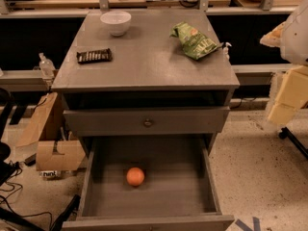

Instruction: Pick orange from middle drawer and place on counter

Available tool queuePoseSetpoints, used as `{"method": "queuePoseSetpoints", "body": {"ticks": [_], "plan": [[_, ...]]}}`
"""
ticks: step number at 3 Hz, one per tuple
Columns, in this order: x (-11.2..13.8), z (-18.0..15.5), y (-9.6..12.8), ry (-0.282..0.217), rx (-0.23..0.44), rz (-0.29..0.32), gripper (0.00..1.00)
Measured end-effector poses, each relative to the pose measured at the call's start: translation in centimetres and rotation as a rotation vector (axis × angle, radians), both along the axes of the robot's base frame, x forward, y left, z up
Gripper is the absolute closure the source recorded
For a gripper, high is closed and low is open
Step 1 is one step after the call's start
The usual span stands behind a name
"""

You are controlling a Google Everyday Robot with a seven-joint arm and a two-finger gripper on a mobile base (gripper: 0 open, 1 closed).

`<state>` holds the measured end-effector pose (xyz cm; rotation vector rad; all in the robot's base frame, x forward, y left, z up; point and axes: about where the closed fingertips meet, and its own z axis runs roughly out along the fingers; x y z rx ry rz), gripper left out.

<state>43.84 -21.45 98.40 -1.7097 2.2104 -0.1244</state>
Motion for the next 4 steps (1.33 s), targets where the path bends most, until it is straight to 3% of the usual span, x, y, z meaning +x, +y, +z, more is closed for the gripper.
{"method": "queuePoseSetpoints", "body": {"ticks": [1,2,3,4], "plan": [[0.0,0.0,0.0,0.000,0.000,0.000,0.00],[0.5,-2.4,0.7,0.007,0.077,0.034,0.00],[1.4,-7.2,1.2,-0.004,0.184,0.080,0.00],[1.7,-11.7,1.7,-0.058,0.304,0.116,0.00]]}}
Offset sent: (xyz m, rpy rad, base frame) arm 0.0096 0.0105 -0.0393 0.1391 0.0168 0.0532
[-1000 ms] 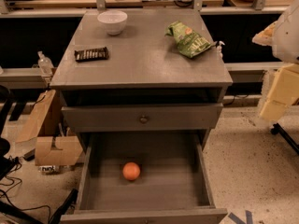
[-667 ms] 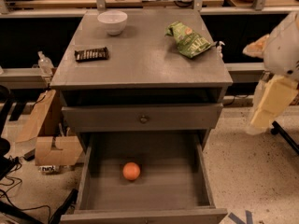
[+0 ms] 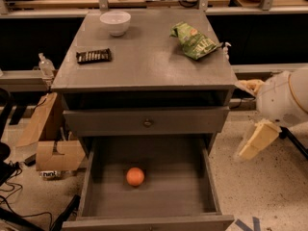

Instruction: Pick orange from middle drawer and place on counter

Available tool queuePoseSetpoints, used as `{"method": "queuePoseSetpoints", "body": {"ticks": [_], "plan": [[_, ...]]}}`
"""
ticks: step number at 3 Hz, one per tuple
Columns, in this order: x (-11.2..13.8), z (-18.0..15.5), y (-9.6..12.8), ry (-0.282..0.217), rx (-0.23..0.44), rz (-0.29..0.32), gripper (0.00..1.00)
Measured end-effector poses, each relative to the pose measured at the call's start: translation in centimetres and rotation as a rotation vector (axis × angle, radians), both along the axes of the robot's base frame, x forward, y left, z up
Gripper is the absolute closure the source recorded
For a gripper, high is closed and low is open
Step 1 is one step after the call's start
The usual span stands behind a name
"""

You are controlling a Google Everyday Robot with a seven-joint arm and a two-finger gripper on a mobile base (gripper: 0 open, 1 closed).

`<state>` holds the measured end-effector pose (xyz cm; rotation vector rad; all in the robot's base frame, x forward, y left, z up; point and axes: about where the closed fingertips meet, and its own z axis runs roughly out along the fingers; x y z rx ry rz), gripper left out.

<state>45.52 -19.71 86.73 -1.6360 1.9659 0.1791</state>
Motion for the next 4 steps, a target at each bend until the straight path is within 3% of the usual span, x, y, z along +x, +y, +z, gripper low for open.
{"method": "queuePoseSetpoints", "body": {"ticks": [1,2,3,4], "plan": [[0.5,-4.2,1.3,-0.099,0.127,0.002,0.00],[0.5,-6.3,2.2,-0.120,0.172,0.001,0.00],[0.6,-6.3,2.3,-0.126,0.172,0.002,0.00],[0.7,-6.8,2.5,-0.132,0.213,-0.026,0.00]]}}
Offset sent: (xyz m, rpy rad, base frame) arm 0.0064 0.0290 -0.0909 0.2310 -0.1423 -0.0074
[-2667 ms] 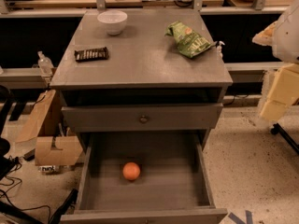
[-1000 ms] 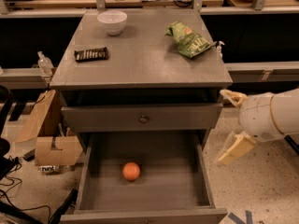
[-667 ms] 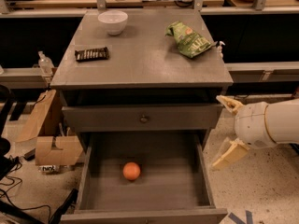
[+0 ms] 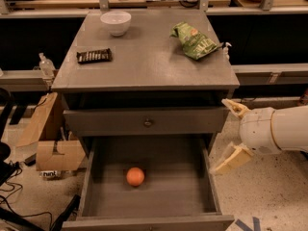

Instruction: Pick orange from middle drawer and place on counter

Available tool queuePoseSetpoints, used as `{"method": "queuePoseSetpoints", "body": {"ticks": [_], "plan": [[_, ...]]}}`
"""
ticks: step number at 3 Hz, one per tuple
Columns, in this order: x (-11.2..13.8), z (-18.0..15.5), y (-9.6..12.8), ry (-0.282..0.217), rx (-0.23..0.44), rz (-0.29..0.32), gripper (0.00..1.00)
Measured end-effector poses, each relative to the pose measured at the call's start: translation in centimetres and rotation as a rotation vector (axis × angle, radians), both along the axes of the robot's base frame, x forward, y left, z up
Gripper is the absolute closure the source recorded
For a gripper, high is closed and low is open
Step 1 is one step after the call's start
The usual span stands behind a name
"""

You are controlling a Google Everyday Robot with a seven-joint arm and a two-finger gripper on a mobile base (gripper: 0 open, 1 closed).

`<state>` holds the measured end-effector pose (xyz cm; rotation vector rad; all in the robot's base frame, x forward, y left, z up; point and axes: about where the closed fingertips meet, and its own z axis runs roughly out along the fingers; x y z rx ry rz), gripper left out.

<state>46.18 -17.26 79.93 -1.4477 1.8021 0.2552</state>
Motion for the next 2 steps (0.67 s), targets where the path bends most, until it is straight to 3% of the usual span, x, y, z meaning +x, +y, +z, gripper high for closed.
{"method": "queuePoseSetpoints", "body": {"ticks": [1,2], "plan": [[0.2,-4.4,2.2,0.027,0.096,-0.014,0.00],[0.9,-11.1,5.5,0.063,0.205,-0.033,0.00]]}}
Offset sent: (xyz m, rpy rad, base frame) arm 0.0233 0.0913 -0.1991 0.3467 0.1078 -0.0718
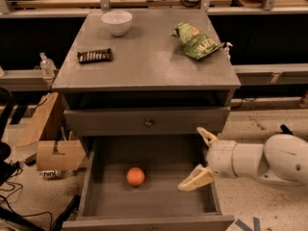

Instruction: Pick orange from middle drawer and place on counter

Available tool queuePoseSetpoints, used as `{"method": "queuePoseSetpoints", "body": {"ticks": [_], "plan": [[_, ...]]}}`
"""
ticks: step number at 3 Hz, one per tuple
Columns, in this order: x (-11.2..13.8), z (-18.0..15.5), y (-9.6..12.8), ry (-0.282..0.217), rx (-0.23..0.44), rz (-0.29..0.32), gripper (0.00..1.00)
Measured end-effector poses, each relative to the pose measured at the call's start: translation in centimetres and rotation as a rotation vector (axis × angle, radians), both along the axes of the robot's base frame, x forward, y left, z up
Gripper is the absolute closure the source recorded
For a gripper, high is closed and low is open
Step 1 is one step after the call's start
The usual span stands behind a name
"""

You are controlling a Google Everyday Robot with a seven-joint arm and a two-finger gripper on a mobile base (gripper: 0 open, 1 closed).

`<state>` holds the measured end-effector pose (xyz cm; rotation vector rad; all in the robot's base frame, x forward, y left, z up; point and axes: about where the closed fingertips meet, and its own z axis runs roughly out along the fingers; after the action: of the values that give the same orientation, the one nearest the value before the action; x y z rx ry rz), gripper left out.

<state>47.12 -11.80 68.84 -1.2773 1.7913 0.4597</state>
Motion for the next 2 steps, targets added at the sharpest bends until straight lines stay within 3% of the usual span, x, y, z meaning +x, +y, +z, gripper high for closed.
{"method": "queuePoseSetpoints", "body": {"ticks": [1,2], "plan": [[1.2,-5.6,2.9,0.032,0.090,-0.017,0.00],[1.8,-9.2,4.6,0.073,0.098,-0.021,0.00]]}}
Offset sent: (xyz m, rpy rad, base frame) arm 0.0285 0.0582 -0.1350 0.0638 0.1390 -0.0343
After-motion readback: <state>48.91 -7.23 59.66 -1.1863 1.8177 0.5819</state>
